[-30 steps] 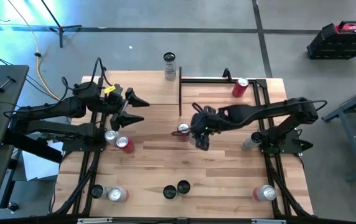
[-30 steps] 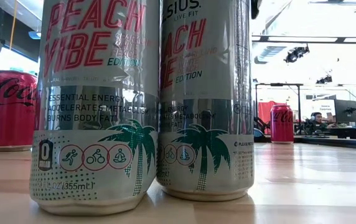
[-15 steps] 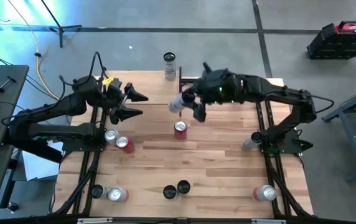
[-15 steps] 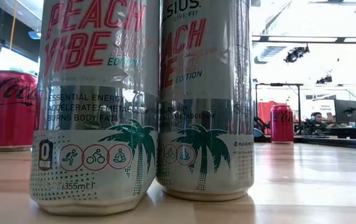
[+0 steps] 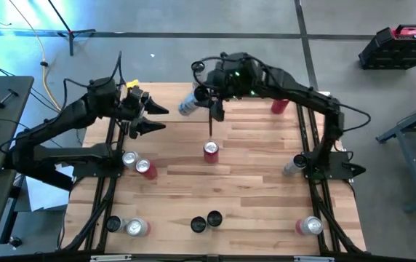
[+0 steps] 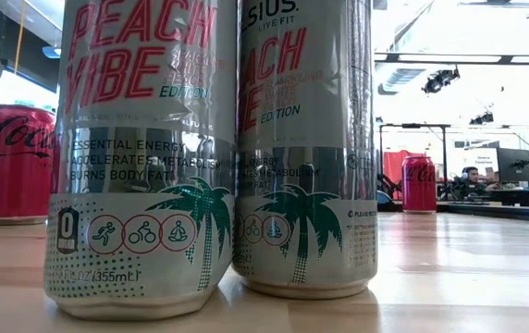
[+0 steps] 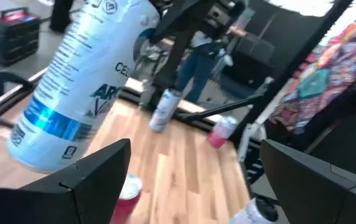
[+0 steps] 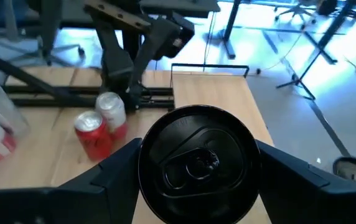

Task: Place canned beverage on shelf
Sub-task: Put the left blue soda can on the shelf aligned with the other blue soda can

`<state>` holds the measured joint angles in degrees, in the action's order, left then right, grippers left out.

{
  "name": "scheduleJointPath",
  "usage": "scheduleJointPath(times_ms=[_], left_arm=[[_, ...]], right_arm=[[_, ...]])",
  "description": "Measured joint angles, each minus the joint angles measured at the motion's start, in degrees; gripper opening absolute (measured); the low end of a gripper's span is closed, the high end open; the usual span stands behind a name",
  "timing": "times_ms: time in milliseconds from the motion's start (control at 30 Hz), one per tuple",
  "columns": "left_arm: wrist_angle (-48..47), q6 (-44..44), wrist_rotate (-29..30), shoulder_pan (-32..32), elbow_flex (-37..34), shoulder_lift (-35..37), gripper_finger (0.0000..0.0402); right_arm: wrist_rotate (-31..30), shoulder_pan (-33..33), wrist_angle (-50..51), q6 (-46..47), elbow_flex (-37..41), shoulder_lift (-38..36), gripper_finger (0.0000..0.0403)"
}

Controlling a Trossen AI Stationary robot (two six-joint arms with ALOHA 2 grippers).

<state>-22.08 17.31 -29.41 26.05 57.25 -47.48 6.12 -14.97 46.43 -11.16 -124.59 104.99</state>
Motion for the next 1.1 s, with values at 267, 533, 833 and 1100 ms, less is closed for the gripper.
scheduleJointPath(times_ms=[267,533,833,1100], left_arm=[[-1.4,0.1,5.6,0.2,1.1,-5.6,0.0349],[-1.3,-7.4,14.8,0.2,1.0,-11.0,0.0349],[-0.5,-10.9,20.9,0.7,1.0,-17.6,0.0349],[3.2,-13.0,24.8,0.8,1.0,-22.0,0.0349]], right_arm=[[3.0,-4.4,7.8,-8.9,-7.4,8.3,0.0254],[3.9,-6.8,8.7,-9.9,-5.8,7.9,0.0254],[3.8,-8.5,9.8,-10.3,-5.8,9.7,0.0254],[3.5,-8.8,9.1,-10.3,-5.7,11.0,0.0254]])
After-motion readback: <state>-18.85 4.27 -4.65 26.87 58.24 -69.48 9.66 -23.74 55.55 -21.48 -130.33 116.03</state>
